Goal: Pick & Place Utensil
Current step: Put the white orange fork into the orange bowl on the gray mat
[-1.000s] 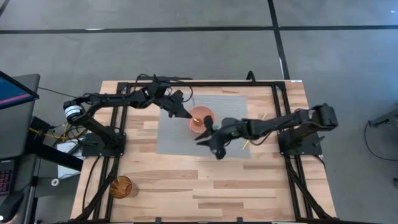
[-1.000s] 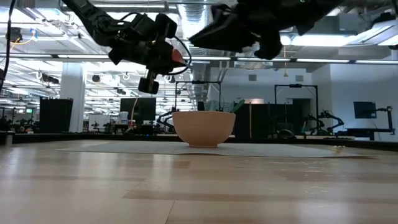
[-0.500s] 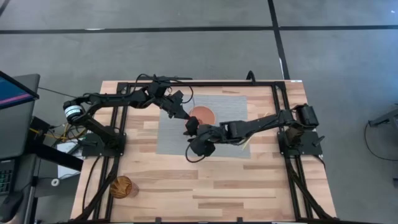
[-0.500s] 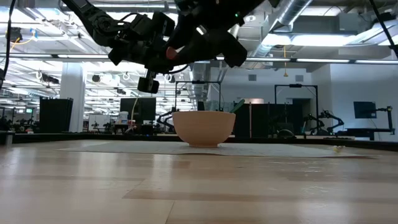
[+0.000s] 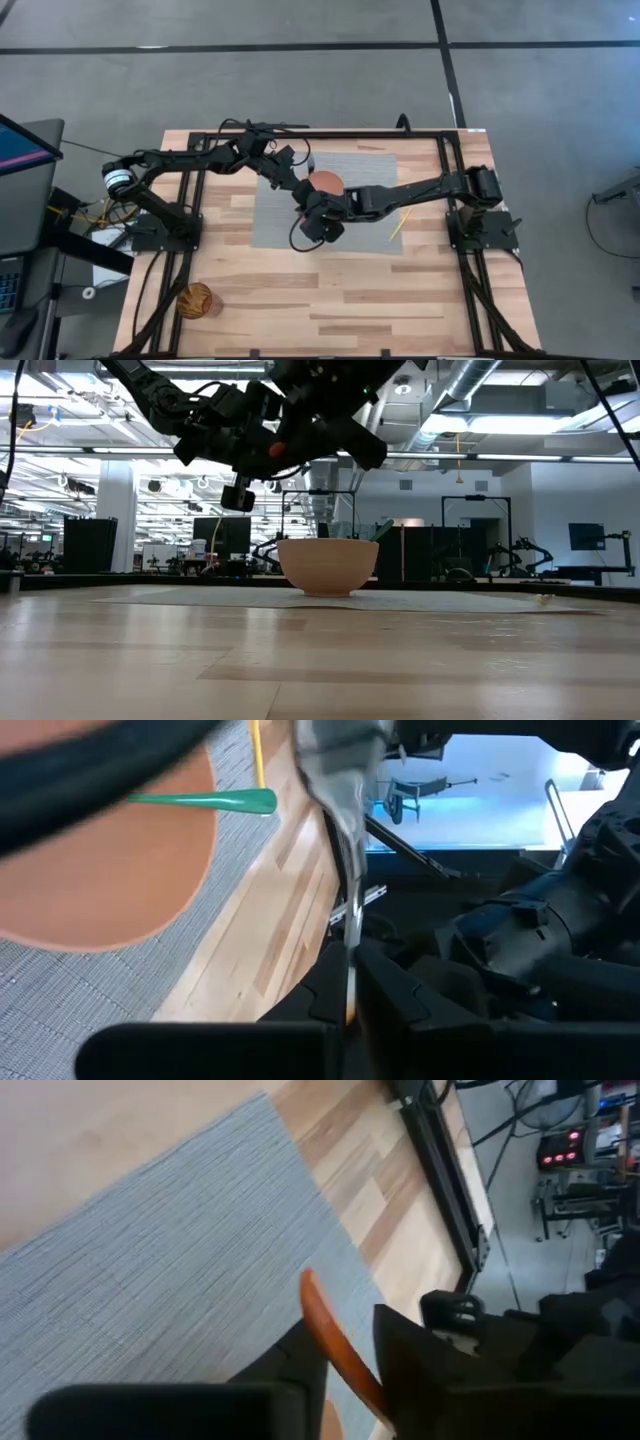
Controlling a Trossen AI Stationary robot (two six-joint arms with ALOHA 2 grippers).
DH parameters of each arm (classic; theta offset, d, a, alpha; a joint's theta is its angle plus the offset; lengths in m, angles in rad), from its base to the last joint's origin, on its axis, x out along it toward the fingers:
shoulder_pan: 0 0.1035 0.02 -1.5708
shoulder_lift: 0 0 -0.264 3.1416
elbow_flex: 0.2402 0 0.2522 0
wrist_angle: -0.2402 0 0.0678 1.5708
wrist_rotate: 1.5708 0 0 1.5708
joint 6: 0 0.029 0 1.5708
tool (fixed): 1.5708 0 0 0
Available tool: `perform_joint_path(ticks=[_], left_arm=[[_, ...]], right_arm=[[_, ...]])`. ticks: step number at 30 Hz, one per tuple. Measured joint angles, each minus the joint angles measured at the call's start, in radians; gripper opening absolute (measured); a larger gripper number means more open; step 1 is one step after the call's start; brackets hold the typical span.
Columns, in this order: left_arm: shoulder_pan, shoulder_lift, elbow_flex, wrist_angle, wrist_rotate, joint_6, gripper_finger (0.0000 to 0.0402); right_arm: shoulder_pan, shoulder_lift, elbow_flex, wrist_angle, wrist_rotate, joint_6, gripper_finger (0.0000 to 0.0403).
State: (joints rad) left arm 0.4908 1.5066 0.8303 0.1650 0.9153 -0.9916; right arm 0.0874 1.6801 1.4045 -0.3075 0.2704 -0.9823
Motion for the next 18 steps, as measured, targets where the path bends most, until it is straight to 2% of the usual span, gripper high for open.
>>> perform_joint_path(ticks=[10,14,18], left_arm=[[0.000,-0.001,0.000,0.002,0.011,0.000,0.0045],[0.000,-0.001,0.000,0.002,-0.001,0.000,0.0063],[0.000,-0.001,0.000,0.012,-0.006,0.000,0.0076]], right_arm=[[-0.009,-0.004,-0.003,-0.021,-0.005,-0.009,0.0007],[-0.007,-0.006,-0.003,-0.030,-0.002,0.053,0.0006],[-0.006,-0.006,-0.003,-0.055,0.075,0.125,0.0003]])
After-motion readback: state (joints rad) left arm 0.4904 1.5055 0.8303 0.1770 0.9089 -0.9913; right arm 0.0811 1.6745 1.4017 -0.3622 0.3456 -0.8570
